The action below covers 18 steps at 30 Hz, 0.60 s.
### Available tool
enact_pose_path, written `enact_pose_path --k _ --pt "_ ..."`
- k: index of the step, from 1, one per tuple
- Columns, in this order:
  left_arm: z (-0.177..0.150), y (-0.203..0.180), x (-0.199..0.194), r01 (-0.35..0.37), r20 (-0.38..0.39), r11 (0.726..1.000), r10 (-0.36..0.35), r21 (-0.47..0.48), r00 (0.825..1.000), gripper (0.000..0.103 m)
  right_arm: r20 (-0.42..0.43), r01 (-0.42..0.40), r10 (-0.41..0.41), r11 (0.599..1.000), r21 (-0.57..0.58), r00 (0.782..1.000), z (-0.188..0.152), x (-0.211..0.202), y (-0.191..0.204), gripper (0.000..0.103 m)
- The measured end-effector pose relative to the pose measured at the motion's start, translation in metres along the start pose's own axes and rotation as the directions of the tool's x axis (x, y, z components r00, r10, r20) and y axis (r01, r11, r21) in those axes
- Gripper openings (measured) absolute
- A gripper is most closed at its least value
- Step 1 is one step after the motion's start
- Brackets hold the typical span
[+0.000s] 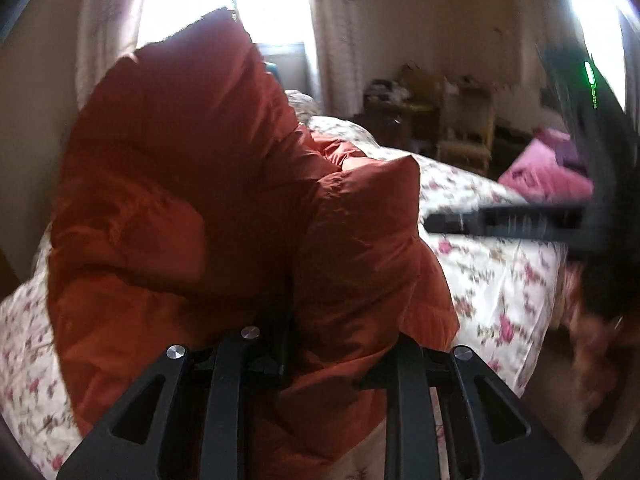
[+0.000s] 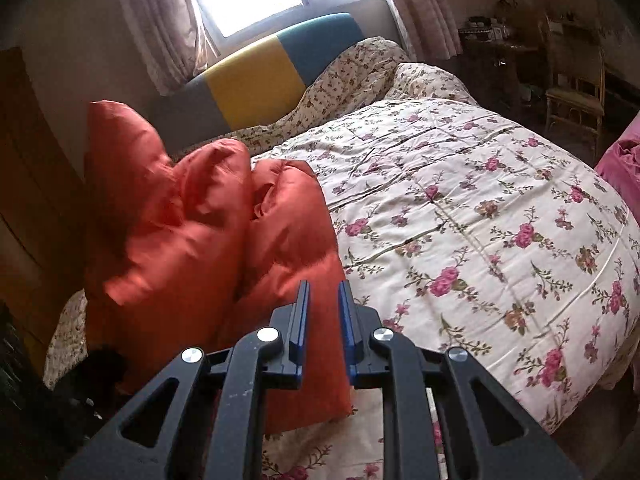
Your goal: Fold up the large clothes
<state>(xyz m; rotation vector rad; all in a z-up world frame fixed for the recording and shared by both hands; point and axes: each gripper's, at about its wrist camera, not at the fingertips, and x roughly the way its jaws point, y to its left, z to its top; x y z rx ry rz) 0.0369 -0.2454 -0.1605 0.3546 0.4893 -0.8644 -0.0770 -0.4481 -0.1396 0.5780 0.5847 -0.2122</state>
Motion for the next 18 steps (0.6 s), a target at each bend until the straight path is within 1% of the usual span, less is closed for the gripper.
enact_pose_path --k 2,5,6,8,9,11,12,15,18 --pt "-0.004 -0.004 0.005 0.007 -0.006 1.000 -0.007 0.013 1.000 0.022 0.018 -0.042 0.042 0.999 -0.013 0.999 0.001 -0.011 0.002 0.014" --pt "-0.007 -0.003 0.008 0.017 -0.014 1.000 -0.017 0.008 1.000 0.022 0.032 -0.139 0.141 0.988 -0.070 0.989 0.003 -0.023 0.012 0.015" --pt "-0.007 -0.004 0.008 0.017 -0.015 1.000 -0.017 0.012 1.000 0.022 0.019 -0.162 0.164 0.983 -0.091 0.986 0.004 -0.023 0.017 0.015" --pt "-0.008 -0.003 0.009 0.016 -0.018 1.000 -0.015 0.020 1.000 0.022 -0.011 -0.183 0.183 0.977 -0.111 0.983 0.005 -0.017 0.025 0.015" --pt "-0.008 -0.005 0.009 0.014 -0.020 1.000 -0.014 0.024 1.000 0.022 -0.023 -0.184 0.182 0.976 -0.114 0.983 0.006 -0.014 0.027 0.015" --pt "-0.006 -0.008 0.005 0.009 -0.022 0.999 -0.008 0.031 1.000 0.022 -0.083 -0.149 0.139 0.981 -0.127 0.987 0.006 -0.002 0.030 0.015" --pt "-0.006 -0.008 0.004 0.009 -0.024 0.999 -0.008 0.032 1.000 0.022 -0.114 -0.118 0.103 0.984 -0.133 0.988 0.004 0.005 0.030 0.015" --pt "-0.001 -0.011 -0.003 0.005 -0.030 0.999 -0.004 0.034 1.000 0.022 -0.164 -0.039 0.014 0.988 -0.150 0.986 -0.006 0.017 0.025 0.014" --pt "0.001 -0.012 -0.010 0.019 -0.038 1.000 -0.018 0.017 0.999 0.023 -0.194 -0.033 0.008 0.992 -0.126 0.981 -0.017 0.027 0.019 0.014"
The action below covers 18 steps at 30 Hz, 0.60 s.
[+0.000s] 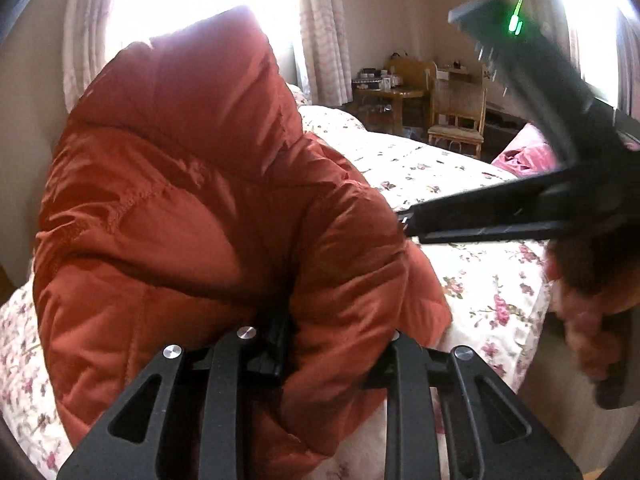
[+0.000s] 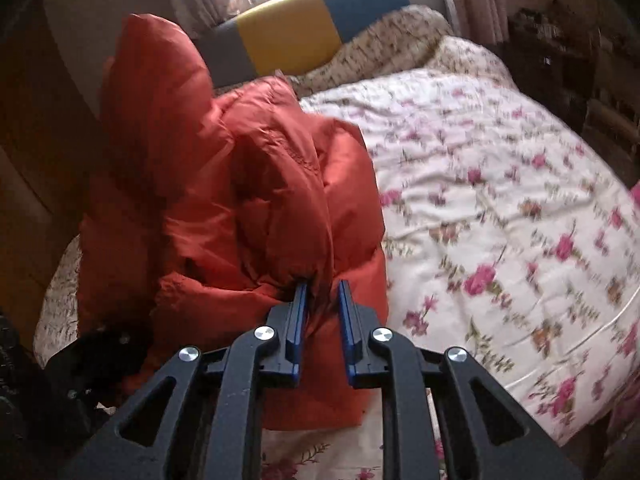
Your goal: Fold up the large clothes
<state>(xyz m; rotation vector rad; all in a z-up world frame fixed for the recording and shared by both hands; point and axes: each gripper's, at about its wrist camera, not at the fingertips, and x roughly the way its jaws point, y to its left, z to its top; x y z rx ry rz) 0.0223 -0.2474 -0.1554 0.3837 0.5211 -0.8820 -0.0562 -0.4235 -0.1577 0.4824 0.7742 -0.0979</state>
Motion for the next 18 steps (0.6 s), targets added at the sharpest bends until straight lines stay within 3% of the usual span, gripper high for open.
enact_pose_path --k 8,11,15,18 --pt "-0.009 0.018 -0.040 0.147 -0.021 0.982 -0.151 -0.115 0.988 0.023 -0.012 0.082 -0.083 0.995 -0.063 0.996 -0.011 0.014 0.006 0.014" --pt "-0.015 0.038 -0.067 0.201 0.040 0.958 -0.197 -0.203 0.980 0.023 -0.015 0.083 -0.083 0.996 -0.032 0.996 -0.017 0.020 -0.002 0.014" --pt "-0.012 0.078 -0.095 0.110 0.112 0.949 -0.080 -0.294 0.990 0.023 -0.006 0.079 -0.079 0.997 -0.022 0.997 -0.022 0.017 -0.003 0.014" --pt "-0.010 0.127 -0.102 -0.015 0.130 0.903 0.079 -0.430 0.988 0.023 0.000 0.070 -0.070 0.997 -0.013 0.998 -0.024 0.014 -0.004 0.014"
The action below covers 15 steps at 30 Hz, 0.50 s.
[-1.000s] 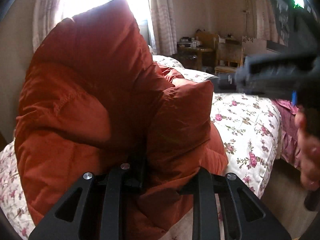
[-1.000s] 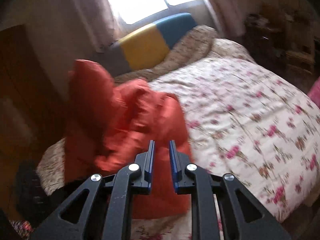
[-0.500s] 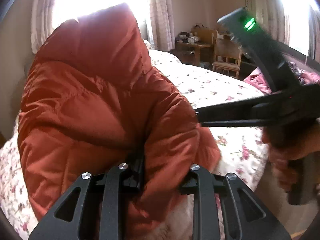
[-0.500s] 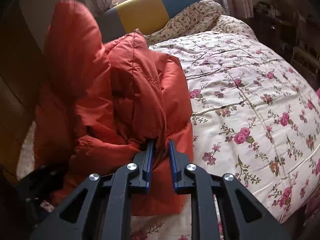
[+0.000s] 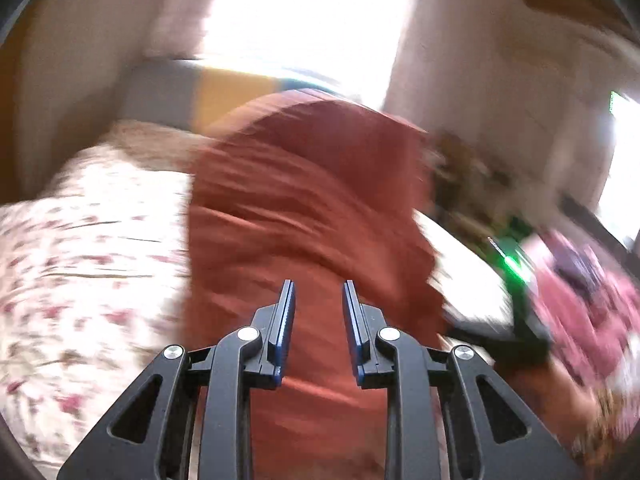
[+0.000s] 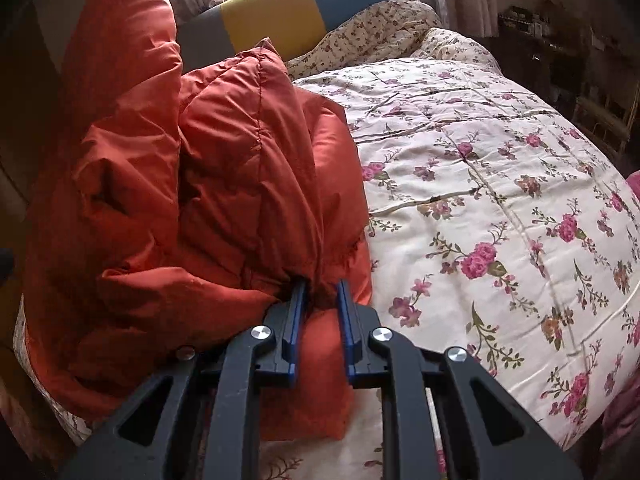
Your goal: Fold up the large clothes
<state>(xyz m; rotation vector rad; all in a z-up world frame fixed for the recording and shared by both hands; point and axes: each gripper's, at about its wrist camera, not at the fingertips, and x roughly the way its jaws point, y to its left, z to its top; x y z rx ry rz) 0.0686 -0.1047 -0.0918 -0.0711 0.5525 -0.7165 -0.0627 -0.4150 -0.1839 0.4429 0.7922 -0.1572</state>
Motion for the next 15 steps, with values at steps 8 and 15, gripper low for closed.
enact_pose_path --k 8,15 --pt "0.045 0.069 0.062 -0.156 -0.051 0.975 0.150 -0.156 0.987 0.023 0.052 -0.042 0.040 0.998 0.052 0.998 0.006 -0.017 -0.012 0.017" --pt "0.057 0.026 0.088 -0.162 -0.038 0.985 0.160 -0.053 0.986 0.023 0.272 -0.002 0.001 1.000 0.003 0.962 0.050 -0.089 0.005 0.019"
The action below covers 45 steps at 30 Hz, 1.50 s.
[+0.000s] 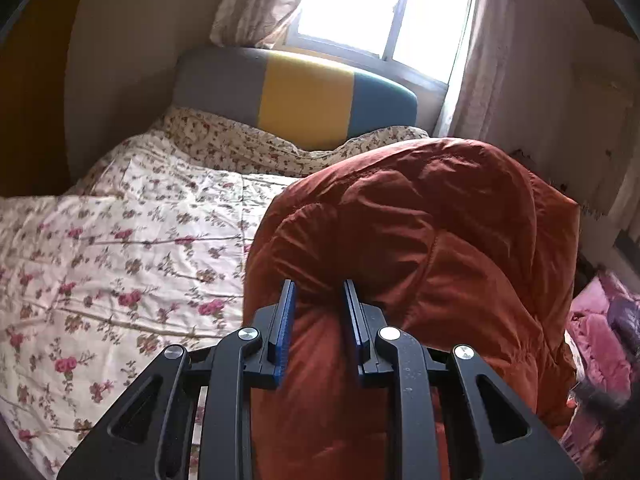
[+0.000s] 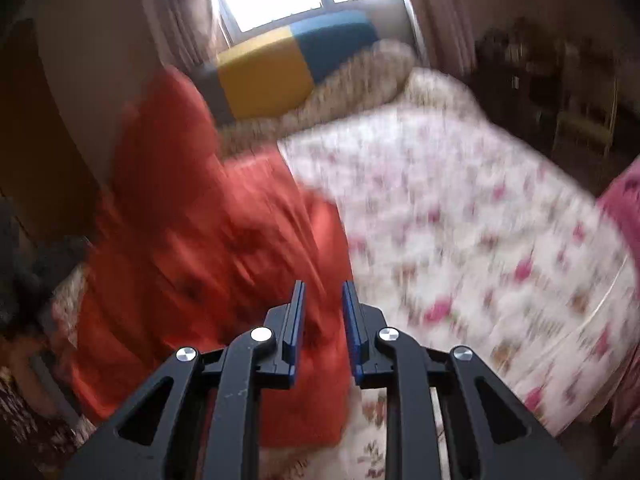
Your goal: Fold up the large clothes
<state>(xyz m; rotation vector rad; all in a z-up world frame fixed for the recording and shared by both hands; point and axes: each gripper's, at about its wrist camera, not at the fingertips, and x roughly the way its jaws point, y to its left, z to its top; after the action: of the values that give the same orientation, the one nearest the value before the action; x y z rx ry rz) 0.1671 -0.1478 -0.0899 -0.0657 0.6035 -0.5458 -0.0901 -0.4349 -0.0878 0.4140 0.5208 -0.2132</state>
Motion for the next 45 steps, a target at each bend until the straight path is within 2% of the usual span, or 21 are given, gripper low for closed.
enact_pose_path --k 2,4,7,11,13,16,21,24,35,45 --pt "0.004 -0.009 0.007 -0.014 -0.014 1.000 0.015 0.011 1.000 0.023 0.057 -0.030 0.033 0.998 -0.055 0.998 0.025 -0.010 0.022 0.019" --pt "0.007 -0.014 0.014 -0.024 -0.033 1.000 0.024 0.019 0.999 0.023 0.053 -0.059 0.064 0.993 -0.099 0.997 0.045 -0.007 0.039 0.019" --pt "0.012 -0.024 0.024 -0.048 -0.068 0.998 0.051 0.052 0.996 0.023 -0.002 -0.092 0.092 0.985 -0.149 0.996 0.074 0.025 0.066 0.019" --pt "0.021 -0.044 0.032 -0.067 -0.106 0.990 0.080 0.122 0.991 0.023 -0.085 -0.042 0.025 0.980 -0.194 0.996 0.092 0.084 0.074 0.015" --pt "0.025 -0.051 0.040 -0.093 -0.131 0.982 0.115 0.164 0.985 0.023 -0.122 -0.003 -0.022 0.981 -0.196 0.992 0.091 0.105 0.065 0.015" --pt "0.027 -0.057 0.054 -0.090 -0.171 0.980 0.121 0.178 0.978 0.023 -0.177 0.025 -0.057 0.984 -0.176 0.983 0.078 0.131 0.046 0.015" --pt "0.021 -0.073 0.081 -0.086 -0.212 0.974 0.131 0.210 0.968 0.023 -0.221 0.019 -0.040 0.995 -0.097 0.974 0.062 0.158 0.005 0.015" --pt "0.017 -0.075 0.093 -0.081 -0.221 0.975 0.126 0.205 0.967 0.023 -0.242 0.002 -0.017 0.998 -0.060 0.970 0.058 0.167 -0.007 0.015" --pt "0.003 -0.071 0.117 -0.077 -0.203 0.983 0.111 0.169 0.973 0.023 -0.263 0.000 -0.012 0.999 -0.043 0.965 0.044 0.192 -0.009 0.014" --pt "-0.008 -0.071 0.130 -0.101 -0.176 0.978 0.134 0.183 0.975 0.023 -0.274 0.003 -0.015 0.999 -0.042 0.962 0.036 0.206 -0.010 0.014"
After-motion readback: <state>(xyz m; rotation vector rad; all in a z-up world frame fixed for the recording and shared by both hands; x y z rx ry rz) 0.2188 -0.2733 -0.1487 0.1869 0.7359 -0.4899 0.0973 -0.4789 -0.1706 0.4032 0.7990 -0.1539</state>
